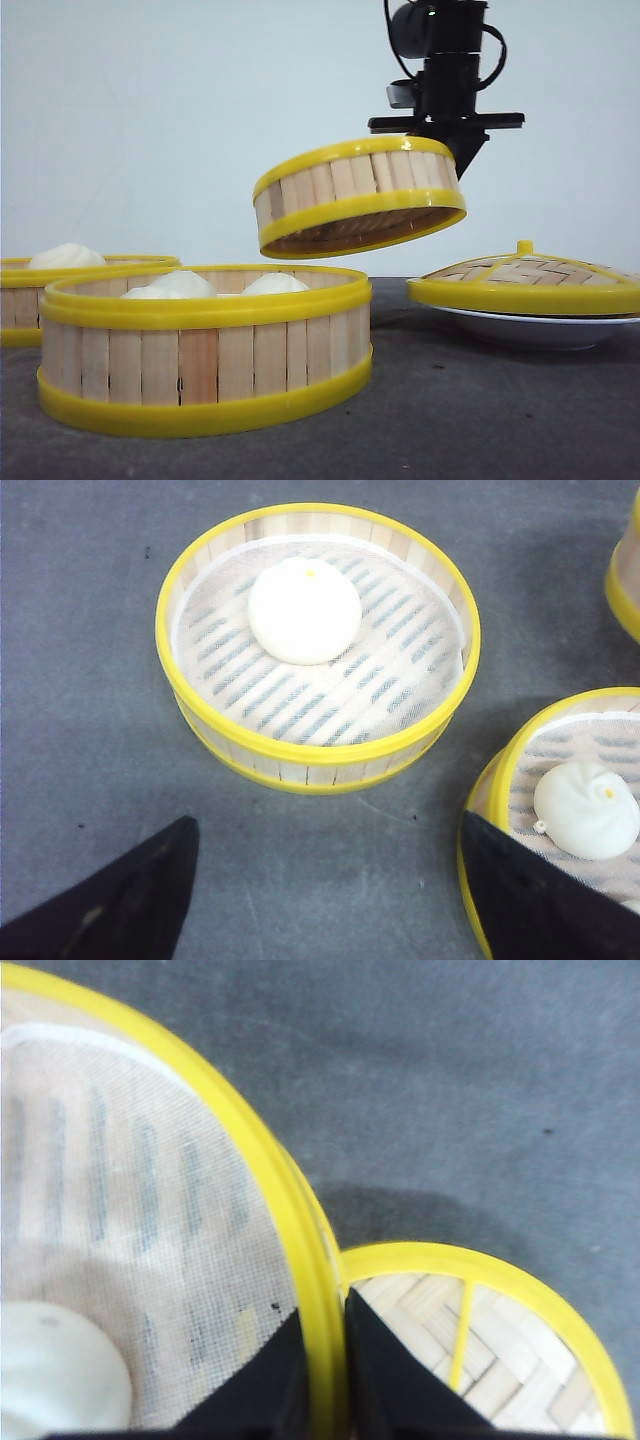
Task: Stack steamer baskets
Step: 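Lift the basket with the right gripper and carry it over the nearest basket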
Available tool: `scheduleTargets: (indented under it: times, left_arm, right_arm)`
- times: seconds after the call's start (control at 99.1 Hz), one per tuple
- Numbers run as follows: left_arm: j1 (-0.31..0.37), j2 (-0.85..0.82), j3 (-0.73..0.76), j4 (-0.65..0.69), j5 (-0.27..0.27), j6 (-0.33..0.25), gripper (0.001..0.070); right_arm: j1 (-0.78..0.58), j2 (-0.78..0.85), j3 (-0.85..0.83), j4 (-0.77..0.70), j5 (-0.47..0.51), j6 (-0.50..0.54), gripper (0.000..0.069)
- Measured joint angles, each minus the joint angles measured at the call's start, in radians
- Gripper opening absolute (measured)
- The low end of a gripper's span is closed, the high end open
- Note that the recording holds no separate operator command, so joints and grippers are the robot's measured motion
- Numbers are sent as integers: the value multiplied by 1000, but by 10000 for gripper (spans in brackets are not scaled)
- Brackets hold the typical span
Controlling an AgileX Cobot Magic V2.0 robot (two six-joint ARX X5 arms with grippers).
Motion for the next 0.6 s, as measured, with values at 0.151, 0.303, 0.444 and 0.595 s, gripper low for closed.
scheduleTargets:
  times: [0.151, 0.303, 0.444, 0.595]
  left_arm:
    - [0, 0, 0, -9, 0, 0, 508]
    - [0, 0, 0, -10, 0, 0, 508]
    - [0, 0, 0, -10, 0, 0, 508]
    - [0, 0, 0, -11, 0, 0, 508]
  right_arm:
    - [55, -34, 0, -5, 33, 2, 21]
    - [109, -108, 0, -5, 0, 3, 21]
    - [156, -182, 0, -5, 0, 3, 21]
    - [199, -274, -68, -5, 3, 6, 21]
